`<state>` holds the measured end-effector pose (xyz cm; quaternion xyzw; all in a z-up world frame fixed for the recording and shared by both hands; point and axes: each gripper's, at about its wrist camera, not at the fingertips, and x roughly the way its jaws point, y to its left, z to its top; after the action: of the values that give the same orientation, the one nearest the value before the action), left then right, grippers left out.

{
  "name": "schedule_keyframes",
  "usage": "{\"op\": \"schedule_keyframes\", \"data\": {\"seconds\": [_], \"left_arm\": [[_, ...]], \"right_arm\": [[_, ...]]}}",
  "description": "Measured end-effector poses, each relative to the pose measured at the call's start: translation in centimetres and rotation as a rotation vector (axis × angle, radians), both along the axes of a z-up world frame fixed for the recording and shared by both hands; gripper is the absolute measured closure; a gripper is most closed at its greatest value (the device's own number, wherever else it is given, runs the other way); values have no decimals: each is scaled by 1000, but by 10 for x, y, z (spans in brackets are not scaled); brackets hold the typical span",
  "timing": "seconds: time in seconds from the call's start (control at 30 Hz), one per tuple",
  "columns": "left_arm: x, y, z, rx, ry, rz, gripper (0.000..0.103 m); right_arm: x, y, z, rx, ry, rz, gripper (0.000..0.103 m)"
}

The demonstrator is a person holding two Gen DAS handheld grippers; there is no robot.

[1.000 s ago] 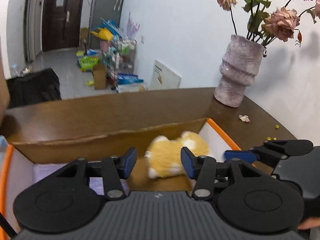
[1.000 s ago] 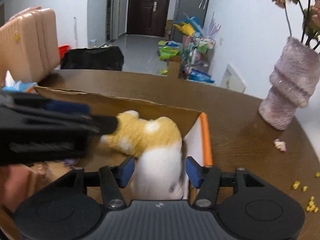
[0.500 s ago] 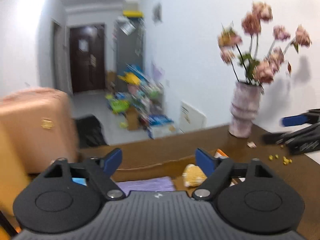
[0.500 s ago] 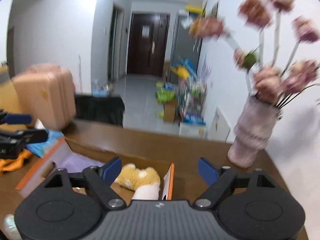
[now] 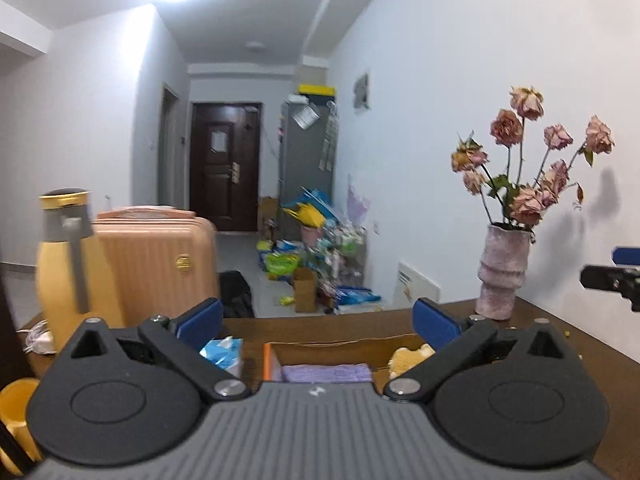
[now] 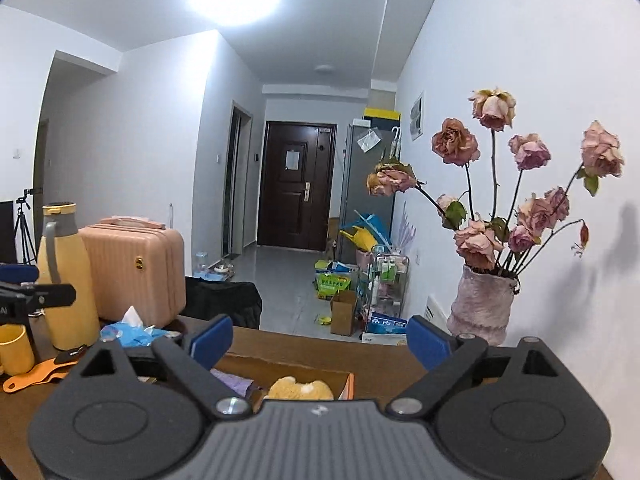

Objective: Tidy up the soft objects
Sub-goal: 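Withdraw both grippers from the box back over the table, then grasp the clear iridescent plastic bag with both grippers together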

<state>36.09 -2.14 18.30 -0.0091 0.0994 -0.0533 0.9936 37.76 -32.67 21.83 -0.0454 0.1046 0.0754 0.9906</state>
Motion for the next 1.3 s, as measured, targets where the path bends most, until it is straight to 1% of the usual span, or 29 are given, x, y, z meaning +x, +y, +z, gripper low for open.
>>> {"op": "schedule_keyframes", "data": {"seconds": [0.1, 0.2, 0.3, 0.33, 0.4, 0.47, 0.5, 0.57, 0.63, 0.73, 0.8, 0.93, 1.03, 1.17, 1.3], "left_arm": [[-43, 2, -24, 29, -26, 45, 0], [-88, 8, -56, 20, -25, 14, 0], [-131, 11, -94, 0, 28, -46, 0], [-143, 11, -104, 16, 44, -59, 0], [-162, 10, -122, 46, 59, -48, 0], [-173, 9, -133, 63, 93, -54, 0], [-174, 9, -135, 73, 110, -72, 0], [-173, 9, -137, 79, 104, -82, 0], [-166, 10, -135, 60, 103, -75, 0], [-152, 9, -138, 30, 135, -66, 0], [-145, 8, -143, 29, 155, -70, 0], [-128, 6, -153, 23, 195, -73, 0], [-114, 6, -158, 4, 215, -75, 0], [-91, 8, -162, -14, 213, -61, 0], [-64, 17, -164, -45, 233, -31, 0]], "right_arm": [[-38, 2, -27, 27, -19, 19, 7], [-77, 8, -63, 37, -11, 39, 6], [-124, 16, -105, 55, 11, 94, 5], [-138, 19, -118, 65, 25, 118, 4], [-165, 24, -144, 100, 66, 168, 3], [-181, 30, -164, 97, 112, 201, 3], [-185, 33, -171, 88, 135, 202, 3], [-186, 39, -177, 61, 166, 210, 3], [-185, 45, -178, 38, 162, 202, 3], [-176, 45, -177, 46, 165, 171, 3], [-170, 43, -178, 58, 182, 154, 3], [-150, 37, -185, 69, 225, 113, 3], [-135, 34, -188, 76, 245, 94, 3], [-112, 34, -189, 95, 267, 69, 3], [-85, 45, -188, 114, 286, 116, 5]]}}
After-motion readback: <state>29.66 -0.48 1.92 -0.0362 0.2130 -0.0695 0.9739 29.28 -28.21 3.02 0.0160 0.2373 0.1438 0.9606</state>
